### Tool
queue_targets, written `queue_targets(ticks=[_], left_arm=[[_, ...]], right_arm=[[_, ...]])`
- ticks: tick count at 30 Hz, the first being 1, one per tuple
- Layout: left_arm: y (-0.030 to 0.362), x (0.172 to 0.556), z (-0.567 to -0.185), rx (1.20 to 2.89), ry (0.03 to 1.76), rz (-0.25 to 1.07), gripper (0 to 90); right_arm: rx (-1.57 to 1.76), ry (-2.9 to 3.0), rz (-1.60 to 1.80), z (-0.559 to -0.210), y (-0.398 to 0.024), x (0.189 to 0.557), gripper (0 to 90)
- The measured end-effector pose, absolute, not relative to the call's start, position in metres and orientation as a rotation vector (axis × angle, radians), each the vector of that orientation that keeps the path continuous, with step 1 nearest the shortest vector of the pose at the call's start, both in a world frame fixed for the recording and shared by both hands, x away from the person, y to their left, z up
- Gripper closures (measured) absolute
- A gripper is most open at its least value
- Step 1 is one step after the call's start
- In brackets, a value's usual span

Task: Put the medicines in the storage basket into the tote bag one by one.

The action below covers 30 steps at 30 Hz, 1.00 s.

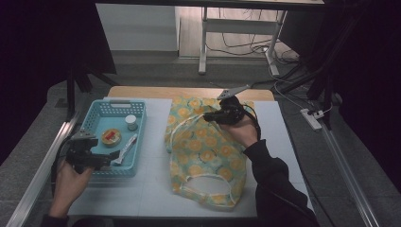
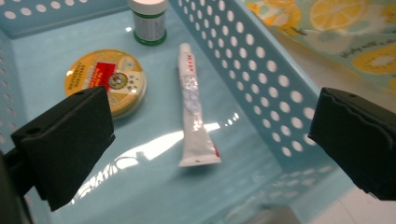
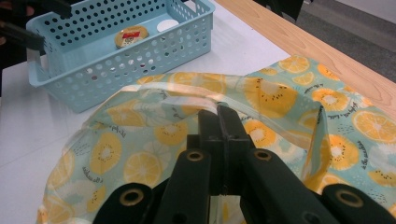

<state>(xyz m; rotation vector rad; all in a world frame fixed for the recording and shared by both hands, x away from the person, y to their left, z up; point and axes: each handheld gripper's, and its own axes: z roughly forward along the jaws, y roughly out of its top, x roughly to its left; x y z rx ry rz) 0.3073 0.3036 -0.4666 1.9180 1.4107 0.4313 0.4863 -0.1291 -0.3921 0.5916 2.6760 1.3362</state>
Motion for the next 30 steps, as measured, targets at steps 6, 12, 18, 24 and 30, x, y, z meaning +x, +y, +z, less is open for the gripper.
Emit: queue_targets(ticks=[6, 12, 18, 24, 30], left_arm=[[0.311, 0.324, -0.469, 1.924, 1.420, 0.424, 0.0], [0.315, 0.342, -0.472, 1.933, 1.447, 0.418, 0.0], [0.318, 0.356, -0.470, 1.962, 1.451, 0.412, 0.0], [0.322, 0.370, -0.474, 1.964, 1.487, 0.404, 0.0], [0.327, 0.381, -0.483, 1.971, 1.515, 0.361, 0.0]], right_arm=[[0.591, 2.681, 1.328, -0.393, -0.127, 0.486, 90.0], [0.590, 2.683, 1.327, -0.393, -0.126, 0.487, 90.0], [0.587, 2.684, 1.324, -0.393, -0.126, 0.487, 90.0], [0.585, 2.680, 1.324, -0.393, -0.127, 0.487, 90.0], [0.583, 2.678, 1.323, -0.393, -0.127, 0.487, 90.0]])
